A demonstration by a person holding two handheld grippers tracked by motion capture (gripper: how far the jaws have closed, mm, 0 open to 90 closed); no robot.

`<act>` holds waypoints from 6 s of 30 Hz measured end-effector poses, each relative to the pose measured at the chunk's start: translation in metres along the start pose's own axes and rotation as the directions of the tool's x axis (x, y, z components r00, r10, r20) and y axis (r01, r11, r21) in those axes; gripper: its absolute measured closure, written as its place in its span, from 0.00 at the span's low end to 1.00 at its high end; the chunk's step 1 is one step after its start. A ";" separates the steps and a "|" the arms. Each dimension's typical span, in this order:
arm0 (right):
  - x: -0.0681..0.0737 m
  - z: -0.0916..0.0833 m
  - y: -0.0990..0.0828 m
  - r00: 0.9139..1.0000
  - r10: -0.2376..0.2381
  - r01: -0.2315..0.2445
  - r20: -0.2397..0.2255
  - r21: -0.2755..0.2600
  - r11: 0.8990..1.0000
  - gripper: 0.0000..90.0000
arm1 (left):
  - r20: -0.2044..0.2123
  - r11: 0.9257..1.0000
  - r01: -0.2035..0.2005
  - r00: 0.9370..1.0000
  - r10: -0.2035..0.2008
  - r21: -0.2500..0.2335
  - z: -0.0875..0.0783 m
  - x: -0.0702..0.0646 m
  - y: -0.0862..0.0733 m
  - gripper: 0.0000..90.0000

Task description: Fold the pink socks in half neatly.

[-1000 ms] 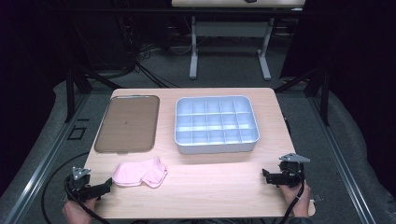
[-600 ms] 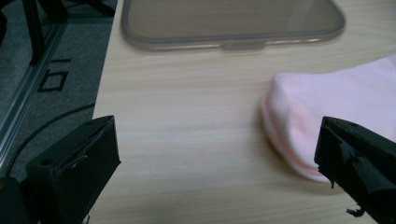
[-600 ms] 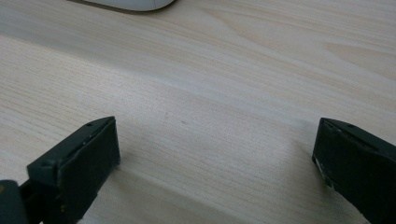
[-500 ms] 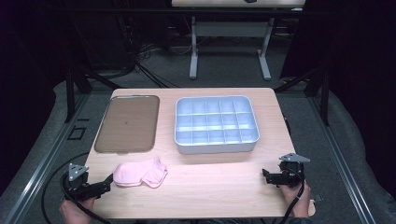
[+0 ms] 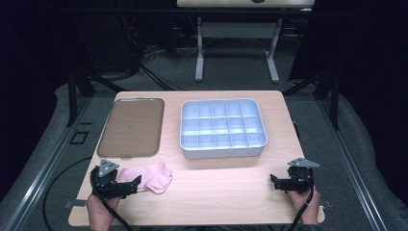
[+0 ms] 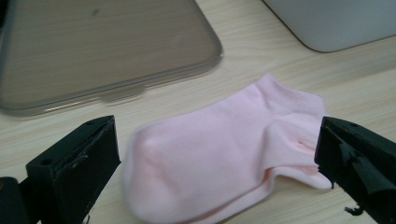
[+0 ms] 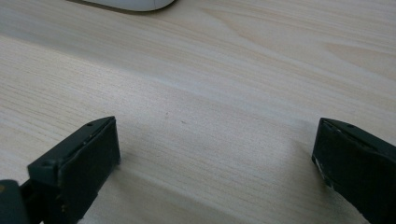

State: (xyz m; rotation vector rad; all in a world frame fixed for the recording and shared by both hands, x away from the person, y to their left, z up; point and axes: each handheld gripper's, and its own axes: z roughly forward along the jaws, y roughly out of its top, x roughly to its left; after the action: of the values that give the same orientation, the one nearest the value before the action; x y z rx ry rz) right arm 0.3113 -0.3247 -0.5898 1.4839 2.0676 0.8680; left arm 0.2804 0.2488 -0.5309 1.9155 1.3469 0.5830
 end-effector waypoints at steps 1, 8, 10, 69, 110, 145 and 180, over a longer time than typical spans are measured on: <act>0.000 0.000 0.000 1.000 0.000 0.000 0.000 0.001 1.000 0.00 | 0.007 1.000 0.001 1.000 -0.001 0.000 0.004 -0.004 0.001 0.00; 0.000 0.000 0.000 1.000 0.000 0.000 0.000 0.000 1.000 0.00 | 0.026 0.998 -0.005 1.000 0.004 0.055 0.024 -0.015 0.005 0.00; 0.000 -0.001 0.000 1.000 -0.004 0.004 0.000 0.005 1.000 0.00 | 0.018 0.998 0.012 1.000 -0.014 0.069 0.028 -0.015 0.005 0.03; 0.000 0.000 0.000 1.000 0.007 -0.006 0.005 -0.011 1.000 0.03 | -0.052 0.984 -0.013 0.998 0.022 0.176 0.051 -0.020 -0.011 0.70; 0.000 0.000 0.000 1.000 0.006 -0.006 0.006 -0.011 1.000 0.03 | 0.228 0.976 -0.176 0.953 0.201 -0.127 -0.016 -0.113 0.054 0.93; 0.000 0.000 0.000 1.000 0.007 -0.007 0.007 -0.013 1.000 0.03 | 0.278 0.933 -0.348 0.908 0.312 0.090 0.073 -0.180 0.034 0.83; 0.114 -0.020 0.031 0.963 -0.044 0.052 -0.267 0.024 0.998 0.58 | 0.155 0.970 -0.208 0.970 0.188 0.127 0.067 -0.113 0.008 0.32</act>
State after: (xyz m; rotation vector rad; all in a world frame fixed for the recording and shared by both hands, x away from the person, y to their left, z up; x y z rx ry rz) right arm 0.2826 -0.2146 -0.5534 1.3890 2.3079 1.0711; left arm 0.2933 0.1220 -0.5638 2.1821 1.1404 0.4455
